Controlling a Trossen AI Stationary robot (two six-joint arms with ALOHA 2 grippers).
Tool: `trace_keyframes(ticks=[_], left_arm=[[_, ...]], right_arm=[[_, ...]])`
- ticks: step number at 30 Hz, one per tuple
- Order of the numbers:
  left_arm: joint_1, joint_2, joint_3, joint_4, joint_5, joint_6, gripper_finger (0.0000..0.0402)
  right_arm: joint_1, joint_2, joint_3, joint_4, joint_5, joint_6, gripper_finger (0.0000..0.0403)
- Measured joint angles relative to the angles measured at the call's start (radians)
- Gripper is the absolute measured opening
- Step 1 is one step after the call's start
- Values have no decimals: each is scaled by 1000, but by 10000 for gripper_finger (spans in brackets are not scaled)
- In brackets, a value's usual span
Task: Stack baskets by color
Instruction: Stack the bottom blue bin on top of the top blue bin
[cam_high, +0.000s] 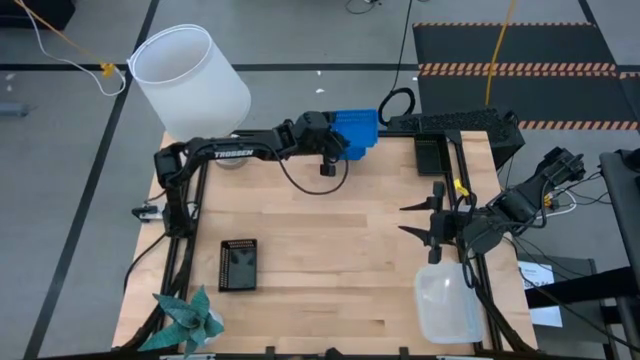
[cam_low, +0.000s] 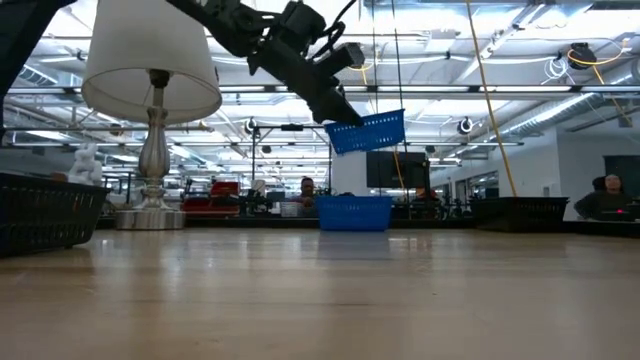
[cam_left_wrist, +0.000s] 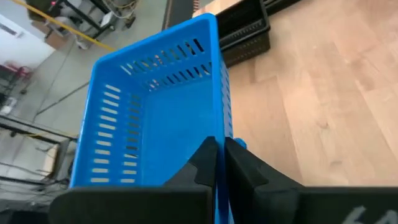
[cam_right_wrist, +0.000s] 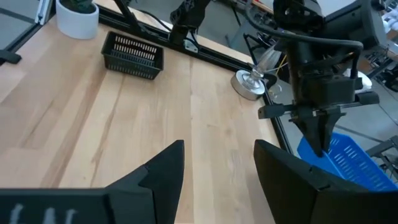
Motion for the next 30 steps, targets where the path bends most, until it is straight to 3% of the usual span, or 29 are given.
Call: trace_keyframes(ticks=[4, 10, 17, 25, 30], left_arm=[[31, 0, 0, -13, 78, 8, 14], [52, 0, -54, 36, 104, 31, 15], [67, 1, -159, 198, 107, 80, 9], [71, 2, -178, 201, 97, 85, 22], [71, 11, -178, 256, 33, 115, 8]], right_arm=[[0, 0, 0, -4, -1, -3, 187], [0, 0, 0, -5, -1, -10, 187], [0, 0, 0, -5, -1, -11, 187], [0, 0, 0, -5, -1, -10, 187], [0, 0, 0, -5, -1, -11, 187]])
